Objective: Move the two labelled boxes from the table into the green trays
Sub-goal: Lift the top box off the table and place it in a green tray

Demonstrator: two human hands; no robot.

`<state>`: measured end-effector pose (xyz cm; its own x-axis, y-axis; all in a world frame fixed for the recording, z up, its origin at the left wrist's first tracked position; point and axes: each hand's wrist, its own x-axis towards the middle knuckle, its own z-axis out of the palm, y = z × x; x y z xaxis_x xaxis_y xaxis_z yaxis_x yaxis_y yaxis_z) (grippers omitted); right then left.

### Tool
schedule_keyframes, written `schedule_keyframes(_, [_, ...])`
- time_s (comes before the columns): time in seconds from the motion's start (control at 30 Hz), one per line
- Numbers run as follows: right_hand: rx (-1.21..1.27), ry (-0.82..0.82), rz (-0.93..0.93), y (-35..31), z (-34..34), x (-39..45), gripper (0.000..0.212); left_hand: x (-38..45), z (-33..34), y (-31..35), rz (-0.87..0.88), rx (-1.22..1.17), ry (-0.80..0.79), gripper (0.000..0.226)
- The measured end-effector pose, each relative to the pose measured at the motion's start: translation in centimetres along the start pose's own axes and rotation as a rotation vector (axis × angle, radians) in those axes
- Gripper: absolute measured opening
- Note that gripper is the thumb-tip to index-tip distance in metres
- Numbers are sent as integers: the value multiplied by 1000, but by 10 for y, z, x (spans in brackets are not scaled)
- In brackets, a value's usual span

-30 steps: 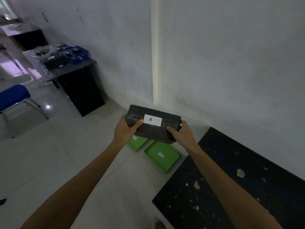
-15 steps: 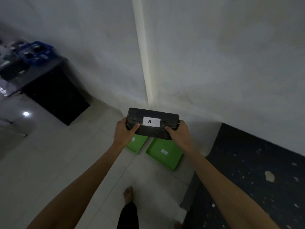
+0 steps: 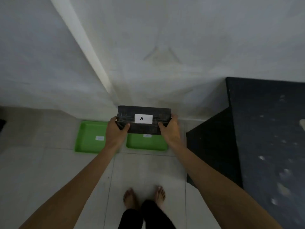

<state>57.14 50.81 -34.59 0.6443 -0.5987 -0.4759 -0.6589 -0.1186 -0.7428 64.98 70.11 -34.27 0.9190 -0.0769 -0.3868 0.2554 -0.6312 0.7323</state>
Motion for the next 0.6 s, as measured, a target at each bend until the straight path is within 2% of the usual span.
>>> schedule_keyframes(0.1, [-14,10,47,74,52,63,47,62,62,-75,-7,14,-61,39])
schedule_keyframes(0.27, [-123,-16,133,201,141,164,59,160,165,-211,11,126,-124,30])
schedule_keyframes(0.37, [-116,-31,167,261,188,210,56,202,214,-276,-42,131,-148,30])
schedule_keyframes(0.47, [-101,-38,190,306,225,246,52,235,250,-323,-93,115,-206,32])
schedule_keyframes(0.6, [-94,-28,192,344,253,281,52,259,281,-357,-74,153,-175,33])
